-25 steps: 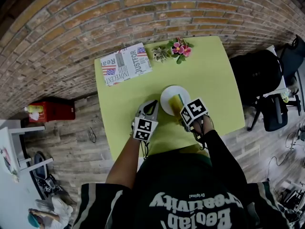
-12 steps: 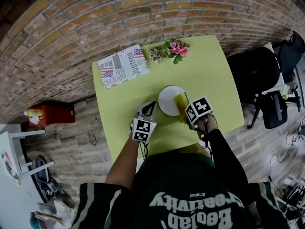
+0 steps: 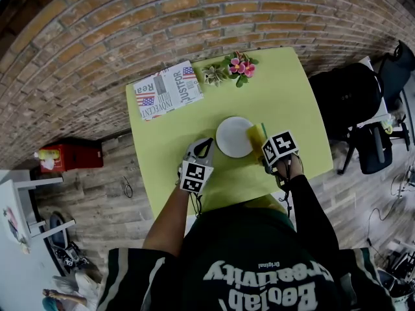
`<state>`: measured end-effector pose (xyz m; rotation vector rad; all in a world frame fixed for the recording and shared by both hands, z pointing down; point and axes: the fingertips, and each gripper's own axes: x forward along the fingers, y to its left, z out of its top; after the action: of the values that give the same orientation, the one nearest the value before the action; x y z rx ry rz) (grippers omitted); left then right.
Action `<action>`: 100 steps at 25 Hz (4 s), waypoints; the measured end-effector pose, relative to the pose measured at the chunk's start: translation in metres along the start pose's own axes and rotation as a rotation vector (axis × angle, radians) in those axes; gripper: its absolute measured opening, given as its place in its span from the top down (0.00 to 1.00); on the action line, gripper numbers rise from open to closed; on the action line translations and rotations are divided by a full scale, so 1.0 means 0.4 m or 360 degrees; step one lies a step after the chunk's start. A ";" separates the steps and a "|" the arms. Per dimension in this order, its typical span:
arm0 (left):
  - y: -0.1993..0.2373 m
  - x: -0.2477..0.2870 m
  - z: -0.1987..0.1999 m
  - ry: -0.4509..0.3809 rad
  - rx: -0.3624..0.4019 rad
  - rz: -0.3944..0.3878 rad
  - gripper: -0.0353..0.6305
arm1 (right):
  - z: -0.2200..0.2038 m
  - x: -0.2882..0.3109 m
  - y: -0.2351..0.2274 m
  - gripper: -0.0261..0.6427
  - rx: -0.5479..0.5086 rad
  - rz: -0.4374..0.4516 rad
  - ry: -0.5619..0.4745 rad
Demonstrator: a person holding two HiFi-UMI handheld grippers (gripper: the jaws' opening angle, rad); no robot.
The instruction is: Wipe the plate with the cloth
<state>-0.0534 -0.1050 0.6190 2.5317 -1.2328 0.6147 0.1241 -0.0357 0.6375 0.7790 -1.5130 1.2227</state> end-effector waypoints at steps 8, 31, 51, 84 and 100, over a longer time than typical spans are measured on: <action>-0.004 0.000 0.001 -0.0002 0.0007 -0.0029 0.94 | -0.004 -0.015 -0.042 0.76 0.0019 -0.0071 -0.0021; 0.002 0.000 0.001 -0.0010 0.0010 0.0019 0.94 | -0.007 0.050 0.231 0.76 -0.0464 0.0154 0.0116; -0.001 -0.003 0.000 -0.0020 0.0006 0.0001 0.94 | -0.026 0.062 0.189 0.76 -0.0369 0.0111 0.0143; -0.007 -0.007 0.002 -0.0038 0.0008 -0.0048 0.94 | -0.066 -0.003 -0.020 0.76 -0.0021 -0.0129 0.0029; -0.009 -0.010 0.006 -0.0060 0.0008 -0.0069 0.94 | -0.007 -0.012 0.099 0.76 -0.0157 -0.0019 -0.0070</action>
<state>-0.0521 -0.1012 0.6150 2.5784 -1.1869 0.5632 0.0903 -0.0226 0.6206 0.7528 -1.5900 1.1195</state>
